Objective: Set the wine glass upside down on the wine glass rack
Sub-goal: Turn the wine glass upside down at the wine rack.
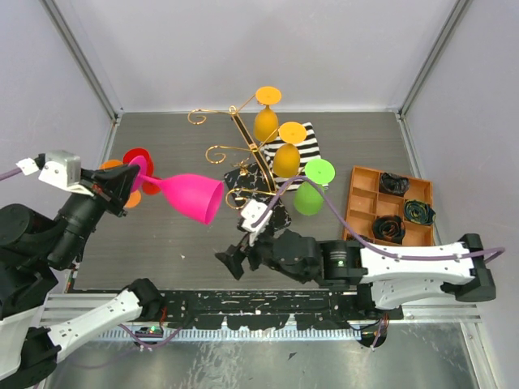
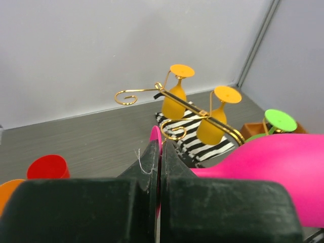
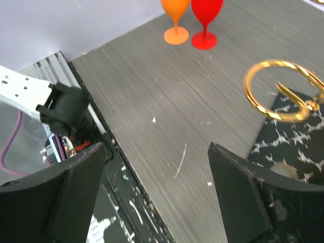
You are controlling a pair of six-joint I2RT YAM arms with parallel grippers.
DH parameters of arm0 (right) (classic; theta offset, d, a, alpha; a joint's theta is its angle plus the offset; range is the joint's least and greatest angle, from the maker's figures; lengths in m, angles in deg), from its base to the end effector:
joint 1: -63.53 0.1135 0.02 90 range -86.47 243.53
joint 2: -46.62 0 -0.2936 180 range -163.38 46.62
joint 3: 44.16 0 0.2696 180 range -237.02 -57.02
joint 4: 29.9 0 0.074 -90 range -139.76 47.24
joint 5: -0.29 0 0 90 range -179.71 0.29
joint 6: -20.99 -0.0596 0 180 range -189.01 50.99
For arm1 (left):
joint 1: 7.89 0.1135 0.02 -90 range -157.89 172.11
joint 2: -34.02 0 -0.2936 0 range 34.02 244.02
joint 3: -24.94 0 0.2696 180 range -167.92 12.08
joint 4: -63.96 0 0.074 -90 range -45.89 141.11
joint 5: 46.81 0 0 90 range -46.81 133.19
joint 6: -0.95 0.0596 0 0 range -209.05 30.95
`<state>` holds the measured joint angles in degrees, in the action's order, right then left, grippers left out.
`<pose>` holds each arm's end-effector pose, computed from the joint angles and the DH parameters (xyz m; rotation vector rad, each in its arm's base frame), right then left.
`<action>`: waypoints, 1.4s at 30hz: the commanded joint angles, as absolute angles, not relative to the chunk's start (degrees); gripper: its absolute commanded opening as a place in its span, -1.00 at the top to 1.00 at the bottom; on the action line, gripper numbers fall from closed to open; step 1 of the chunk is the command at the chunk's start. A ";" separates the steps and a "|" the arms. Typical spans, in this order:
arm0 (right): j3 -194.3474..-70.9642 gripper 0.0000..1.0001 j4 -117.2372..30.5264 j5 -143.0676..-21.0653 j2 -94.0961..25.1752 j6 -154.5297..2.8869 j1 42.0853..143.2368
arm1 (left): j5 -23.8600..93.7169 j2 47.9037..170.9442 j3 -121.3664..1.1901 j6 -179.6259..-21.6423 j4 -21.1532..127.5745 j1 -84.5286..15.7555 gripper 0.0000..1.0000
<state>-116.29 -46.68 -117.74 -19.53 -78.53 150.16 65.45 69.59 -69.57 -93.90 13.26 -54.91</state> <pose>0.0452 0.2916 0.3864 -0.8164 1.6101 0.7934 0.0493 -0.0198 0.5337 0.2094 1.4392 -0.4656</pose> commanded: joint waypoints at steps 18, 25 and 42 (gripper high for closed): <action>-125.44 -0.78 -79.62 -123.98 7.69 -90.61 150.36 | 41.49 82.94 -70.75 -74.81 15.34 -56.30 1.00; -127.34 -0.76 -81.17 -121.84 9.67 -93.33 150.33 | 50.54 91.13 -77.62 -69.71 13.93 -69.78 1.00; -124.51 -0.37 -74.15 -120.56 4.63 -96.51 150.30 | 71.40 101.31 -77.82 -53.90 23.98 -95.83 1.00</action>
